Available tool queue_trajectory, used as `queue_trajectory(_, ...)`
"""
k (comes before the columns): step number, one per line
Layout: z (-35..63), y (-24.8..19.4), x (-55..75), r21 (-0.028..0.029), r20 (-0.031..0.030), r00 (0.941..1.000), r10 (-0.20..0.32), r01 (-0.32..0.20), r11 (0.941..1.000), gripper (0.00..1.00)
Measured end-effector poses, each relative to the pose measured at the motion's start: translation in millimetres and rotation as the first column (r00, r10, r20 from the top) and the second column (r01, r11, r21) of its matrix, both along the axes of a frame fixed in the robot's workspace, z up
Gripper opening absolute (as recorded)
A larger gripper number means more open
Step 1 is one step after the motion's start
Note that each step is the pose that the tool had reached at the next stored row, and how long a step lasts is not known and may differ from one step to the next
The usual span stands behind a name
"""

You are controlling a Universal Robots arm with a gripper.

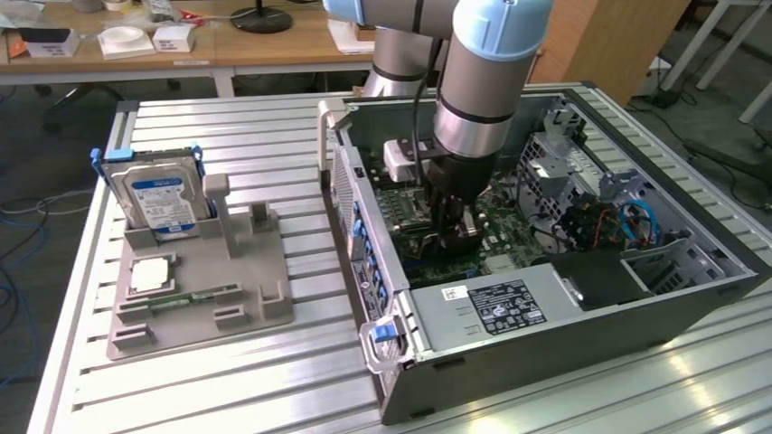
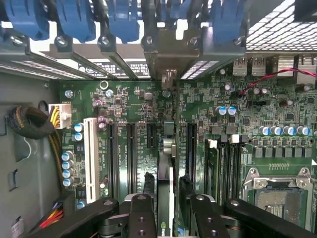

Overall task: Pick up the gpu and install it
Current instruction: 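Insert the gpu into the slot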

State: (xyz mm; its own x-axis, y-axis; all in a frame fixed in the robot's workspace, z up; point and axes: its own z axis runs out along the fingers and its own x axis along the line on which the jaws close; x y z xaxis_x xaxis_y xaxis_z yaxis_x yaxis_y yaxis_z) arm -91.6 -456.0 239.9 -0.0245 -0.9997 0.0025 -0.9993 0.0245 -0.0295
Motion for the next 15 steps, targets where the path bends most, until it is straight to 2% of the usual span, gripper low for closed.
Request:
queue_trajectory(7, 13.8, 0.0, 0.0, -0.0002, 0.0024, 1.0, 0.0, 0.0, 1.0, 0.34)
queue_trajectory(13, 33.6, 0.0, 0.0, -0.0002, 0.0071, 1.0, 0.0, 0.0, 1.0, 0.34)
queue_trajectory(15, 34.7, 0.0, 0.0, 0.0, 0.0081, 1.0, 0.0, 0.0, 1.0, 0.32)
